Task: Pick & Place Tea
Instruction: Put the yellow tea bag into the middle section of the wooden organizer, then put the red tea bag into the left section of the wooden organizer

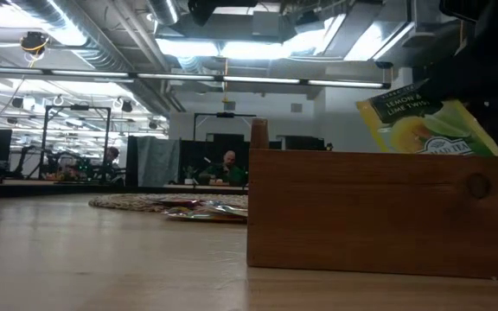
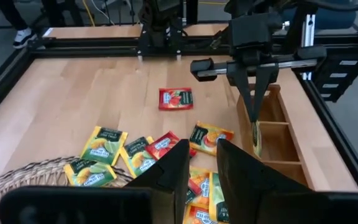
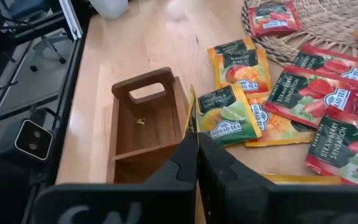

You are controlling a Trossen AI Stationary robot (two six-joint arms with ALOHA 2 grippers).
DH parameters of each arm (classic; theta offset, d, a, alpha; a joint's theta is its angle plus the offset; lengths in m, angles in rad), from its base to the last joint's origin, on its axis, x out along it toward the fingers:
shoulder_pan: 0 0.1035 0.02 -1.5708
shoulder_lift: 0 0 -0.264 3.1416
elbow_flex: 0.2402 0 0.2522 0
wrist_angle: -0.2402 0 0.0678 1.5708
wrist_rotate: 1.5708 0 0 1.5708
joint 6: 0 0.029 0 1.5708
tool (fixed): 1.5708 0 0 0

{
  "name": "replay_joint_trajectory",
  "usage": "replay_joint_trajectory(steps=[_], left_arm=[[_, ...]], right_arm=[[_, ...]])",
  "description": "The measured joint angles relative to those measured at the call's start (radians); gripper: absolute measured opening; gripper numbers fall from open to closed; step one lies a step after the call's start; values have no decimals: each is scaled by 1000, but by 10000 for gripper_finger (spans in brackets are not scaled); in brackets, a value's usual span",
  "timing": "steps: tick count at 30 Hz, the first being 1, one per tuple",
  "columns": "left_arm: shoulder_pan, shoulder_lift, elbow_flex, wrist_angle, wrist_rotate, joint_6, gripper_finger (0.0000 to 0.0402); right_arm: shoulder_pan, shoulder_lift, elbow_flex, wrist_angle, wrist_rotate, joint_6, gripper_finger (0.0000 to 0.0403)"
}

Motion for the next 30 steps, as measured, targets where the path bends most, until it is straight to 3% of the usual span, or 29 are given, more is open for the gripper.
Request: replay_joint_trajectory(steps=[8,23,25,30], left_arm=[[0,0,0,0,0,0,81],[0,0,0,0,0,0,81],[0,0,0,0,0,0,79],[0,0,0,-1,0,0,78]], right_arm=[[0,0,0,-3,0,-9,19],[-5,0,0,-4,-2,-78,112],[-21,-1,6,-11,-47,-78,113],[-116,-2,76,-155,-346,1,112]])
